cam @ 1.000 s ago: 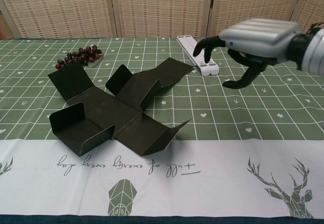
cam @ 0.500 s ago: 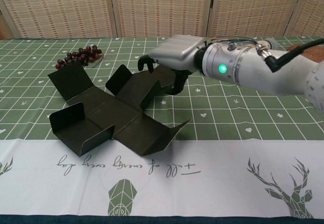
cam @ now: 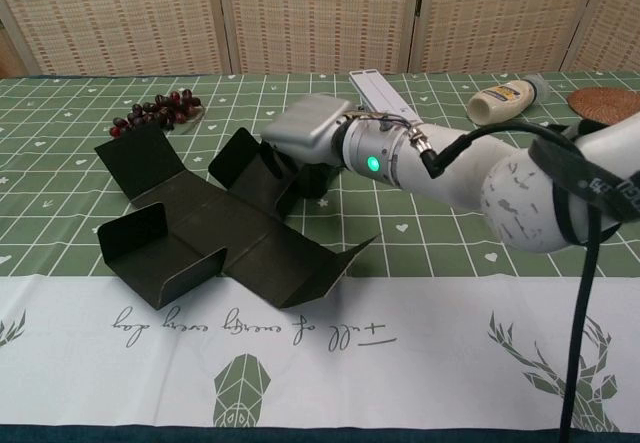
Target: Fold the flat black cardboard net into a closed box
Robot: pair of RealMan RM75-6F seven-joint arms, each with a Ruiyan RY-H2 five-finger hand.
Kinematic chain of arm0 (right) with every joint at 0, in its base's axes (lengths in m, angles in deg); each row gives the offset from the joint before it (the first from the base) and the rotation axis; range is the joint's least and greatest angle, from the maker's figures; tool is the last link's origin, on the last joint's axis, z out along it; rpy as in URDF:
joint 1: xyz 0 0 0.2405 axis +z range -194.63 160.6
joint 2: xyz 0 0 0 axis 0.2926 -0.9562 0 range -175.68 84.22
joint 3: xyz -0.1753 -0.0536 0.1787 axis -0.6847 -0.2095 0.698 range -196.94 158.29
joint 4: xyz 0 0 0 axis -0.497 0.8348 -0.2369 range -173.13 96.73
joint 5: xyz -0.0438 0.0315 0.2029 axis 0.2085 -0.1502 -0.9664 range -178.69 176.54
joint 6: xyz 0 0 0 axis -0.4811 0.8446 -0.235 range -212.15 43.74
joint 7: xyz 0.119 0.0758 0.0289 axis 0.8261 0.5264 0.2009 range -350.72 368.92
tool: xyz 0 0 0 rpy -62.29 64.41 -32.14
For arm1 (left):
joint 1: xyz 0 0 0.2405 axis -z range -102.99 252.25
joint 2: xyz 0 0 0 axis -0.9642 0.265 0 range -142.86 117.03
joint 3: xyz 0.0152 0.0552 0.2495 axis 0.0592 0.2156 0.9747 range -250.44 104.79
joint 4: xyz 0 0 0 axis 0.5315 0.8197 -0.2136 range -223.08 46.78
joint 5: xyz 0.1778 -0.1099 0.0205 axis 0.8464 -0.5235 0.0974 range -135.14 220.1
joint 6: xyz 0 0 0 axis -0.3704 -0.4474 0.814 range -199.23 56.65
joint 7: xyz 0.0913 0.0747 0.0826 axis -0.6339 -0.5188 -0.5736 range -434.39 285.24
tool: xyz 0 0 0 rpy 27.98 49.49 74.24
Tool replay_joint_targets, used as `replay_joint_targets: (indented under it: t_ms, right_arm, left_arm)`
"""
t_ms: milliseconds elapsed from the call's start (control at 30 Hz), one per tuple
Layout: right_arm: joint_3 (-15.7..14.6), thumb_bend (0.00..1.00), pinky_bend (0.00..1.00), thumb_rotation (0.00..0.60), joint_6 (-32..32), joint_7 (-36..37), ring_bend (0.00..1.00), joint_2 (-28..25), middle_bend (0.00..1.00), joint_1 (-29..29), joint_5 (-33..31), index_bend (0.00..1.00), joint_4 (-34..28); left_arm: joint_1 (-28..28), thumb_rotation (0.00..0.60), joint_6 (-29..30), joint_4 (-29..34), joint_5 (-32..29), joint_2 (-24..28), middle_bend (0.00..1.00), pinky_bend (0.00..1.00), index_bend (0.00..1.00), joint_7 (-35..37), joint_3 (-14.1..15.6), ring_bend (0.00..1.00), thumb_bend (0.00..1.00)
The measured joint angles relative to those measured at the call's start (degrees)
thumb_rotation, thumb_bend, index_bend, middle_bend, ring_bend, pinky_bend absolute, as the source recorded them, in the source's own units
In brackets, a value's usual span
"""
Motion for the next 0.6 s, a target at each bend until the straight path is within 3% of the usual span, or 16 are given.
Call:
replay_joint_targets:
  t_ms: [200, 400, 600]
  right_arm:
    - [-0.2, 0.49, 1.00, 0.600, 2.6, 1.3, 0.86, 0.9, 0.57, 1.0, 2.3, 0.59, 1.0]
    - [-0.8, 0.50, 1.00, 0.600, 5.5, 0.2, 0.87, -0.2, 0.59, 1.6, 5.2, 0.59, -0.4]
    - [-1.2, 0.50, 1.00, 0.600, 8.6, -5.2, 0.87, -2.9, 0.59, 1.0, 5.4, 0.59, -6.3]
  left_arm:
    - [0.3, 0.600, -0.6, -0.3, 0.1, -0.2, 0.13, 0.44, 0.22, 0.1, -0.2, 0.27, 0.05]
    - [0.3, 0.600, -0.8, -0.4, -0.1, -0.2, 0.13, 0.44, 0.22, 0.3, -0.3, 0.27, 0.05]
    - [0.4, 0.600, -1.3, -0.7, -0.2, -0.3, 0.13, 0.44, 0.22, 0.6, -0.4, 0.27, 0.05]
